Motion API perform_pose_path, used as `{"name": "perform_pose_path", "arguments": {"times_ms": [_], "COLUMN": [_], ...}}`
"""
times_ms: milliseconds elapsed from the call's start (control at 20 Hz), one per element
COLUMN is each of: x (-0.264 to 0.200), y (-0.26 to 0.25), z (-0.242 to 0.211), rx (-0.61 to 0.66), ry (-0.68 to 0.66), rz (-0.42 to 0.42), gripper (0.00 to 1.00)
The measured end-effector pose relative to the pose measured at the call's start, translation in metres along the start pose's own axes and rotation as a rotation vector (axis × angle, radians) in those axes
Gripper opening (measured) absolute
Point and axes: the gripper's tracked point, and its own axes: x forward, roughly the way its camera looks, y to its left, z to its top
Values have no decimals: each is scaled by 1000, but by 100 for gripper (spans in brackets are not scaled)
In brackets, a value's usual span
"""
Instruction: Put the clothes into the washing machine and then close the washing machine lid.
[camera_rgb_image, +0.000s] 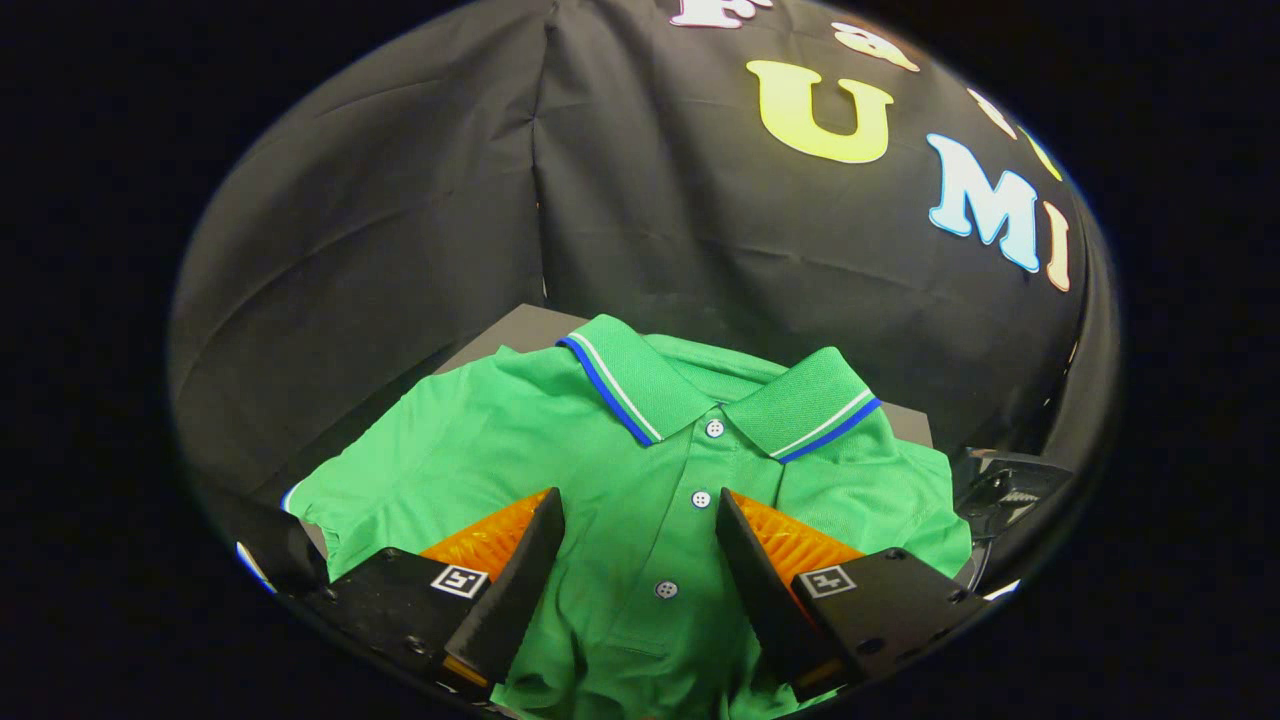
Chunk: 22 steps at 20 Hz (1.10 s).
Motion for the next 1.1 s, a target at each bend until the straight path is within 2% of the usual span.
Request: {"name": "perform_pose_path", "arguments": {"times_ms": [150,250,350,450,600,700,800,1100], "x": [1,0,0,2,0,0,1,-38], "y": [-5,-3,-1,-10,-9,-9,-11,-10], "z": [4,3,5,3,6,4,12,31], "rx": [-23,-36,-22,53,13,29,79,56], "ry": [5,19,35,59,47,50,14,-75], "rz": [22,35,72,96,152,189,211,244], "gripper": [73,73,43,12,12,12,1,1]}}
